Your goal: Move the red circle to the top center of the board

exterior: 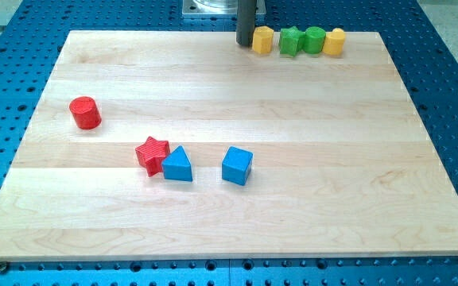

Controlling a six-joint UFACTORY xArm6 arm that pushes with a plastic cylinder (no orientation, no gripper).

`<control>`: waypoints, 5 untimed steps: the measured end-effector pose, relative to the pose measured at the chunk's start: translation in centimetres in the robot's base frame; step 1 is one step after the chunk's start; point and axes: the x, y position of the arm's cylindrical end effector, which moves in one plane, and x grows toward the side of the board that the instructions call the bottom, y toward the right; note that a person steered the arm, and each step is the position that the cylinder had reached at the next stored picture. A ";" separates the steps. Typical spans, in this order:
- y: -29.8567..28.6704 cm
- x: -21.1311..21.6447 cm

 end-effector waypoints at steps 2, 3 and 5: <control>-6.3 10.2; -9.6 19.9; -20.7 23.9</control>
